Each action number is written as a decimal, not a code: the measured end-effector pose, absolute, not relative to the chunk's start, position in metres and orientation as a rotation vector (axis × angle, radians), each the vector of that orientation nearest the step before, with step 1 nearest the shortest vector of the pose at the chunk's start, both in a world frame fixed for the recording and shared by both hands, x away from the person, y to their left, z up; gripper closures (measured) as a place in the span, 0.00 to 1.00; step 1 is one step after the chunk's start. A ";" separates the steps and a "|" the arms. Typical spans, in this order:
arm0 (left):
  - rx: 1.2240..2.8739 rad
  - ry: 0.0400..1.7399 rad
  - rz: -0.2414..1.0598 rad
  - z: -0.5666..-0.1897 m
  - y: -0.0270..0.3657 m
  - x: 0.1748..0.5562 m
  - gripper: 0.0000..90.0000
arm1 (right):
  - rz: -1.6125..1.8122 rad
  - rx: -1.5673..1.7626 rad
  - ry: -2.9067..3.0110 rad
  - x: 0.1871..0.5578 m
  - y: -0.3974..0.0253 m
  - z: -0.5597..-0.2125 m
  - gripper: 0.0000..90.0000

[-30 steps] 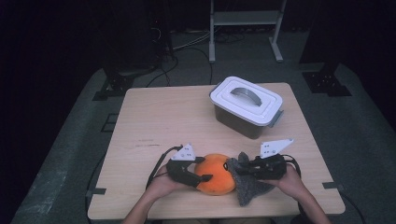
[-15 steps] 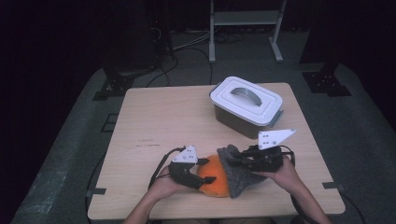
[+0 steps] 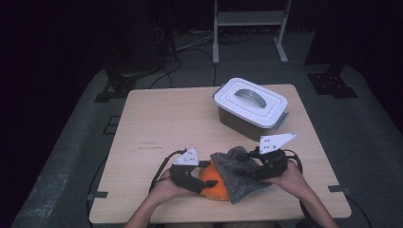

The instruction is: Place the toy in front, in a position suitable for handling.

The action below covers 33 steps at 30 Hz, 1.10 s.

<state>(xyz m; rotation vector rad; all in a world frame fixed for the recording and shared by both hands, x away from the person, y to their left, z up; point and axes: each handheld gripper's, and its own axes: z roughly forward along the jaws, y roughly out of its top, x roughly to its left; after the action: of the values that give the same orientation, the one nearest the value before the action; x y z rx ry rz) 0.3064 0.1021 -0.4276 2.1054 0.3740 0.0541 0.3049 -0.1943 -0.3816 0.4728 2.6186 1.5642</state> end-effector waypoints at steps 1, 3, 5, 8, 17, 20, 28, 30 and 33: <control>2.107 0.373 0.054 -0.427 0.102 0.307 0.30 | 1.560 0.491 2.615 0.303 -0.199 -0.384 0.52; 2.104 0.373 0.051 -0.427 0.102 0.307 0.29 | 1.537 0.518 2.616 0.301 -0.207 -0.389 0.55; 2.110 0.364 0.056 -0.424 0.103 0.307 0.28 | 1.504 0.527 2.615 0.299 -0.209 -0.396 0.61; 2.082 0.361 0.070 -0.416 0.108 0.308 0.25 | 1.467 0.497 2.623 0.298 -0.204 -0.399 0.75; 1.990 0.306 0.188 -0.381 0.119 0.301 0.19 | 1.453 0.438 2.625 0.295 -0.191 -0.392 0.80; 1.989 0.204 0.206 -0.375 0.106 0.293 0.19 | 1.466 0.419 2.627 0.295 -0.187 -0.390 0.81; 2.124 0.162 0.196 -0.382 0.076 0.304 0.32 | 1.503 0.379 2.632 0.295 -0.179 -0.390 0.80; 2.173 0.167 0.180 -0.387 0.072 0.307 0.39 | 1.508 0.386 2.632 0.296 -0.183 -0.390 0.78; 2.187 0.157 0.161 -0.394 0.066 0.309 0.50 | 1.514 0.396 2.626 0.295 -0.187 -0.392 0.76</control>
<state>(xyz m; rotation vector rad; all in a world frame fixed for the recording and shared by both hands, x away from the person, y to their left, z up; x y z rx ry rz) 0.3085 0.0660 -0.3938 2.1865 0.1569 0.1609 0.2948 -0.1871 -0.3915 0.3964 2.6260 1.5137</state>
